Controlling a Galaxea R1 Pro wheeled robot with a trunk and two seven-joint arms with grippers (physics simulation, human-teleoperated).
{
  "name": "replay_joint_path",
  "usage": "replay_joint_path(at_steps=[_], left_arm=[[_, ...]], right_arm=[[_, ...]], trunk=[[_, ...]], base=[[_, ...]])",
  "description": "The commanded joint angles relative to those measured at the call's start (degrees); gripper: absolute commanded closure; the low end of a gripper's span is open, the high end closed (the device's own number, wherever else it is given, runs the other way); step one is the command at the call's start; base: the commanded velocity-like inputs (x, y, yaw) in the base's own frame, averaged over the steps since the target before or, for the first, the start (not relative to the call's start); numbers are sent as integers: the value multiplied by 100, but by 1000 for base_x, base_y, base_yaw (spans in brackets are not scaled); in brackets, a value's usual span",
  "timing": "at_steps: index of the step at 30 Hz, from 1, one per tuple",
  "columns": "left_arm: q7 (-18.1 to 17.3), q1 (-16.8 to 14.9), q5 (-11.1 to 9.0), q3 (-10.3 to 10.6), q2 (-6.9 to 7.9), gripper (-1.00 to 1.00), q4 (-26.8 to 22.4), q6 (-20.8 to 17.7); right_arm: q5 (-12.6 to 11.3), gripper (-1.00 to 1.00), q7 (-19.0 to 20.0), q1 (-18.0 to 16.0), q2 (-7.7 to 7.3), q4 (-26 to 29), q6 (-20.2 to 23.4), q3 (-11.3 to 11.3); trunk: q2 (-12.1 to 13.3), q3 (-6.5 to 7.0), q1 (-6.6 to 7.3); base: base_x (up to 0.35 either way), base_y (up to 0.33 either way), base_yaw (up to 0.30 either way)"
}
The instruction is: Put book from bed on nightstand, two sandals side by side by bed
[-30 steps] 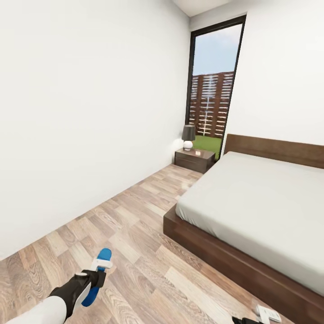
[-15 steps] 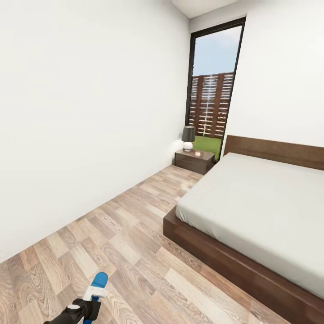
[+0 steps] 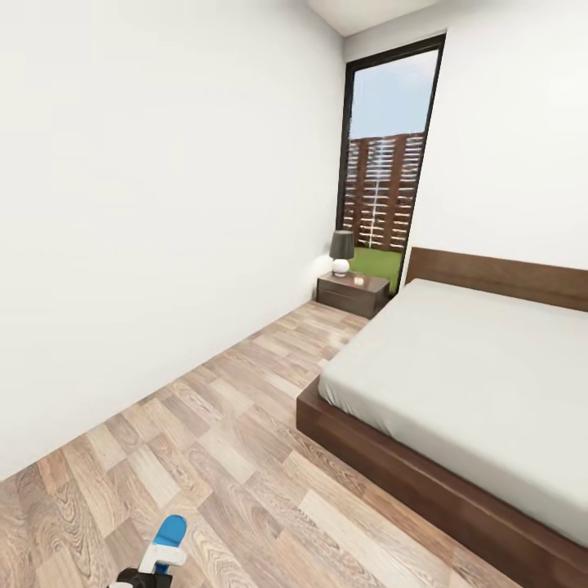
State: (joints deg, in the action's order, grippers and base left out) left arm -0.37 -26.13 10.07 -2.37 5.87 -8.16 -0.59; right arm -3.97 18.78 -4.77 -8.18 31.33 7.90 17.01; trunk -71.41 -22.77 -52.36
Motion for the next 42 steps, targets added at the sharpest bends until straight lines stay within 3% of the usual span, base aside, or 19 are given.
replay_joint_path(at_steps=[1, 21, 42], left_arm=[[-6, 18, 55, -26, -2, 100, -2, 0], [11, 338, 57, -25, -4, 100, 7, 240], [4, 381, 101, -1, -40, 100, 0, 257]], right_arm=[[-42, -100, 32, -1, -8, -20, 16, 26], [-49, -100, -8, -4, -148, -547, -306, 50], [-59, -100, -23, -1, -166, -791, -359, 65]], trunk=[[38, 12, 23], [840, 372, 462], [1682, 749, 923]], base=[[0, 0, 0], [0, 0, 0], [0, 0, 0]])
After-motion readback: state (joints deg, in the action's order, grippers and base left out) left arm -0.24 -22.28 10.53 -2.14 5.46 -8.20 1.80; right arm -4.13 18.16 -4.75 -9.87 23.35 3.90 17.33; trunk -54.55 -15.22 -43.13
